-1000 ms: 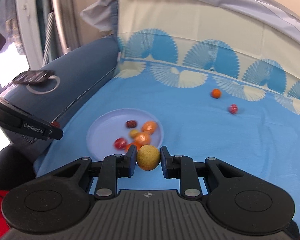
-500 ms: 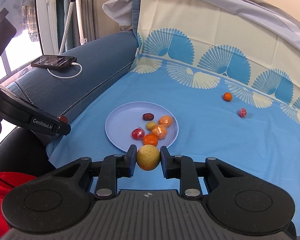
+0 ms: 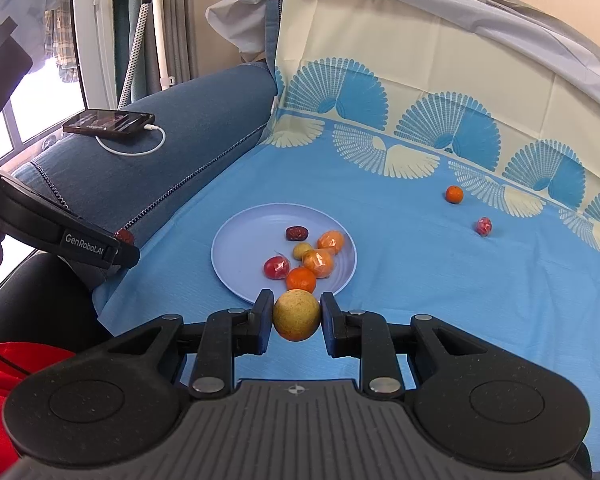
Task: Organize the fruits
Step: 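Carry the red date with the left tool while the right tool carries the yellow fruit to the plate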
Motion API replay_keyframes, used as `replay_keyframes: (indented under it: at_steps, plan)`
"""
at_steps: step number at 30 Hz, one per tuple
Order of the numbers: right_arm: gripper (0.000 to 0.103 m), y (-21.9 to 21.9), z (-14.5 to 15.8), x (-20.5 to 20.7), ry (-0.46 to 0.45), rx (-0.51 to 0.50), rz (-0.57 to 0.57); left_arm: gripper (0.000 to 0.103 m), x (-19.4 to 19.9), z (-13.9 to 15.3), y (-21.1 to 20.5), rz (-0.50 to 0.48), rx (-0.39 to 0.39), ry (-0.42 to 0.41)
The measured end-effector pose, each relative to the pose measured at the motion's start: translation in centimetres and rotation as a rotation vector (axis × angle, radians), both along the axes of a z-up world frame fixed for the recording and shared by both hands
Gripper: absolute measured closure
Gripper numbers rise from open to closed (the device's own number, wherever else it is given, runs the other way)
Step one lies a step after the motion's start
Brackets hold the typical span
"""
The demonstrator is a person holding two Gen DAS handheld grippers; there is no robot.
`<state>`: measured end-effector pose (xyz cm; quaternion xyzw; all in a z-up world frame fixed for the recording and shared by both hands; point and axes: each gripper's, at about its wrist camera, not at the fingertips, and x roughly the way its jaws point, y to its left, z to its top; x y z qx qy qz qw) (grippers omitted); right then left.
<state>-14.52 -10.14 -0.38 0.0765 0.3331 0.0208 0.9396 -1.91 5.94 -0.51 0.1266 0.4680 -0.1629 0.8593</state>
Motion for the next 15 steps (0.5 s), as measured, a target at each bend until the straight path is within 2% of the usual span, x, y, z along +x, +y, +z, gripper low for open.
replay_keyframes:
  at_steps: [15]
  plan:
    - [0.076, 0.0, -0.45, 0.46, 0.022, 0.003, 0.003, 0.08, 0.72, -0.65, 0.23, 0.012, -0.005, 0.02]
